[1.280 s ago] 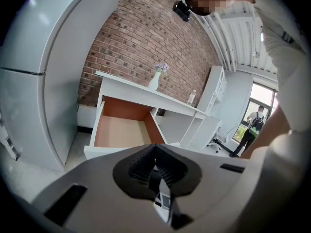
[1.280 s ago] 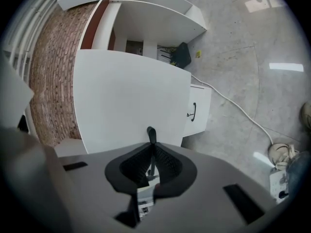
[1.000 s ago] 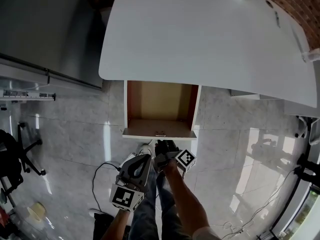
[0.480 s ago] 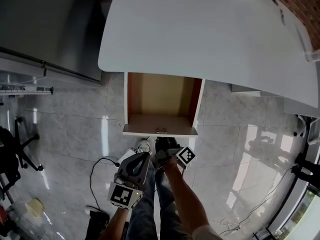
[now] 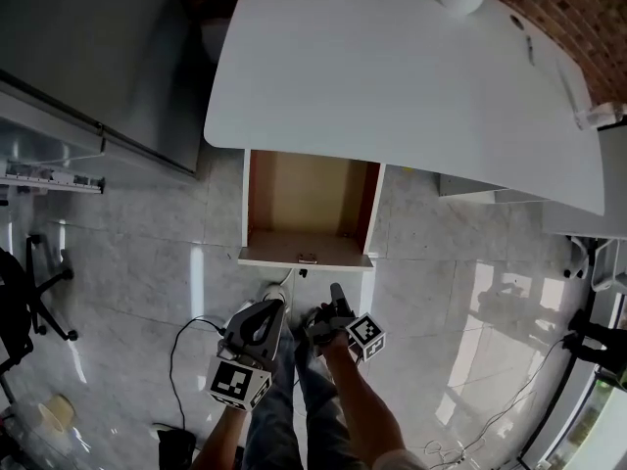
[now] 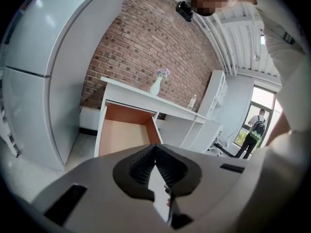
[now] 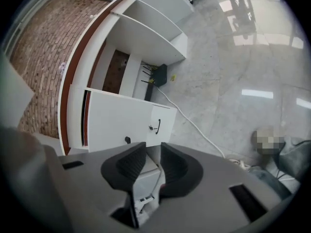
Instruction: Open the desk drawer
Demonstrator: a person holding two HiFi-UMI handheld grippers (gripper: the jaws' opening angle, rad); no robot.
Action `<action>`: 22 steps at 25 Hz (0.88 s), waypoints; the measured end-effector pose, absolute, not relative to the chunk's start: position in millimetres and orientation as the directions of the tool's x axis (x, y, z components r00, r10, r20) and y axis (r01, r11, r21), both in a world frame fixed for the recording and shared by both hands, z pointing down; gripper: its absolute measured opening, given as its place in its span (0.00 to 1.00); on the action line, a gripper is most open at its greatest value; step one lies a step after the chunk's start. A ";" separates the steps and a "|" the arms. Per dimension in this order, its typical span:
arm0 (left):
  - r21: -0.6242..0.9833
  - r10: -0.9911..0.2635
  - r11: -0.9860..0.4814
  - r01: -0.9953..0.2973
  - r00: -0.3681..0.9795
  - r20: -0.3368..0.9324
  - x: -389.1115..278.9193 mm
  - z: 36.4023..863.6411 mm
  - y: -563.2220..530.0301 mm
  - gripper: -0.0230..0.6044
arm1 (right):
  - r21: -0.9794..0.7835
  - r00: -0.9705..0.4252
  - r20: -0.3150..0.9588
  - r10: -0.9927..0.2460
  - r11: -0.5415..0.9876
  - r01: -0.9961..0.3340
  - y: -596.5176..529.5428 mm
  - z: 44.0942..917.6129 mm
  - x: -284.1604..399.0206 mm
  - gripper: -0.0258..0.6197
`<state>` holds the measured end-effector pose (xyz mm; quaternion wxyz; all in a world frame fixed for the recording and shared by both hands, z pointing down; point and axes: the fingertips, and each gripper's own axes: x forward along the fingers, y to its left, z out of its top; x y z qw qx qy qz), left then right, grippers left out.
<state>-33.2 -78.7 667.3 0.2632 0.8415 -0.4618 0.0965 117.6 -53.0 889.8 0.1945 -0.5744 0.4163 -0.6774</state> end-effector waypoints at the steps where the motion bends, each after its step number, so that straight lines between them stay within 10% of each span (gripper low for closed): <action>1: 0.353 -0.727 -0.439 -0.826 0.557 0.401 -31.0 660.4 -76.7 0.06 | -0.780 -0.264 0.625 -0.735 -0.575 -0.246 -46.3 881.6 123.4 0.16; 22: 0.237 -0.818 -0.463 -0.854 0.514 0.258 -11.9 480.0 -81.1 0.06 | -0.774 -0.479 0.264 -0.837 0.113 -0.623 -106.1 572.2 149.8 0.07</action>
